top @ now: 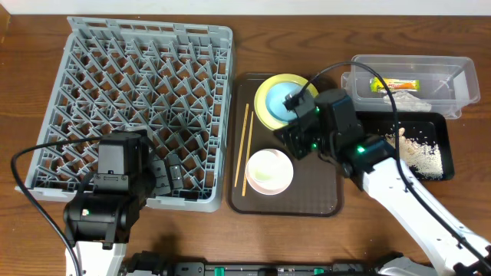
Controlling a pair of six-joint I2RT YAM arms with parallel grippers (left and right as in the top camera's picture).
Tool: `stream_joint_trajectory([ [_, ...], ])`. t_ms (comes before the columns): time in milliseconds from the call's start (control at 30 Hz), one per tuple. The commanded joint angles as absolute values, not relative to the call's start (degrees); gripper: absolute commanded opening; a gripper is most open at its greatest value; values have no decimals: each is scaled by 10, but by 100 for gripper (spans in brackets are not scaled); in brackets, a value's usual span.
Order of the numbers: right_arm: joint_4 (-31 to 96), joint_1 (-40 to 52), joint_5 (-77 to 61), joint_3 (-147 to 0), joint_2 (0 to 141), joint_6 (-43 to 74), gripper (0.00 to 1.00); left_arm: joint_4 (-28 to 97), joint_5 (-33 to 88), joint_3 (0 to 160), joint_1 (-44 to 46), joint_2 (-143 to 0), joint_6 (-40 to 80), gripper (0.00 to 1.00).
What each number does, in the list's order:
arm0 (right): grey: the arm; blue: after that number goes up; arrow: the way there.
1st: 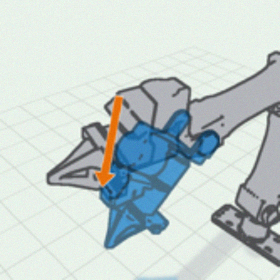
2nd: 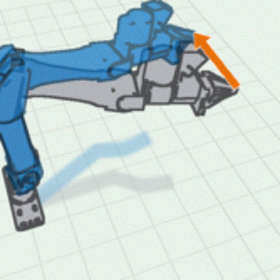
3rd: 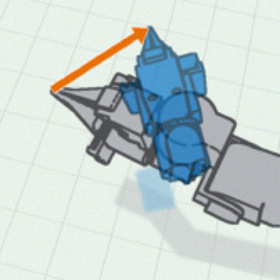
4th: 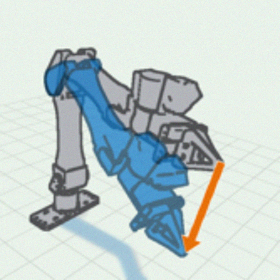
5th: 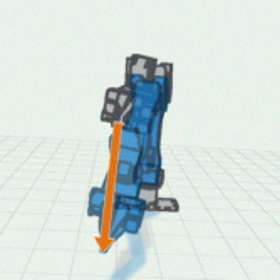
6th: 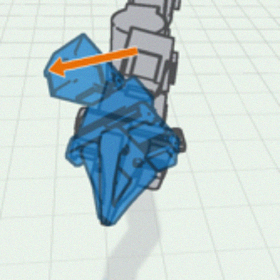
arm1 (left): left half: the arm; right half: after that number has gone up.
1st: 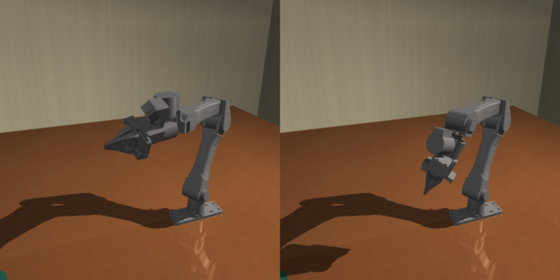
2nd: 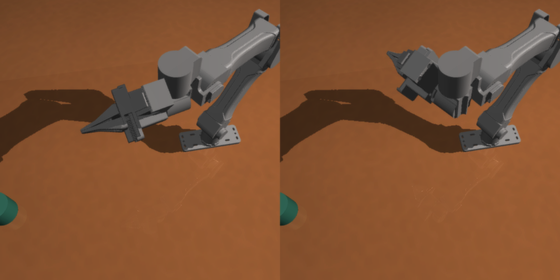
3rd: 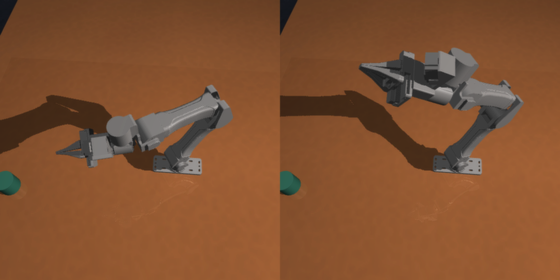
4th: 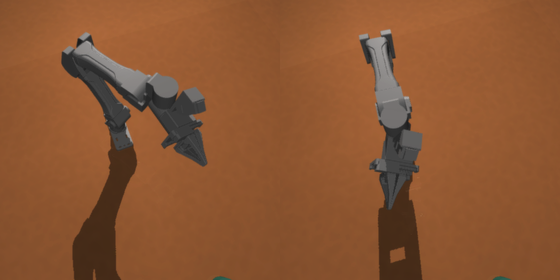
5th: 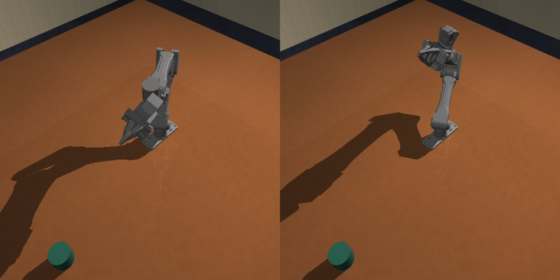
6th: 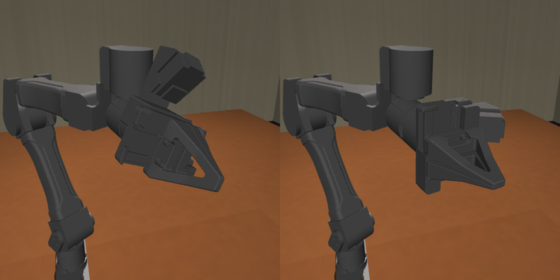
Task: Sort waste into correct bins and load items into the dishwasher
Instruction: 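Grasp the white cup from the pink bowl with the right gripper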
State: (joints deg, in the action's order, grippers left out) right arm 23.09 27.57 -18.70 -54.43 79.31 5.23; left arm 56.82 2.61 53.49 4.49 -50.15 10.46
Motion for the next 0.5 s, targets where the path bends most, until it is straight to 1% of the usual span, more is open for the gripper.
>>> stream_joint_trajectory([
  [0, 286, 296, -225, -544, 808, 88, 45, 570, 23, 547, 43, -502, 97, 98],
  [133, 324, 314, -199, -543, 838, 115, 41, 570, 23, 547, 43, -502, 97, 98],
  [233, 326, 324, -198, -543, 866, 133, 40, 570, 23, 547, 43, -502, 97, 98],
  [267, 324, 331, -196, -543, 883, 137, 36, 570, 23, 547, 43, -502, 97, 98],
  [333, 324, 335, -183, -543, 898, 142, 26, 570, 23, 547, 43, -502, 97, 98],
  [400, 324, 335, -161, -543, 911, 164, 24, 570, 23, 547, 43, -502, 97, 98],
  [467, 321, 334, -146, -543, 914, 178, 16, 570, 23, 547, 43, -502, 97, 98],
])
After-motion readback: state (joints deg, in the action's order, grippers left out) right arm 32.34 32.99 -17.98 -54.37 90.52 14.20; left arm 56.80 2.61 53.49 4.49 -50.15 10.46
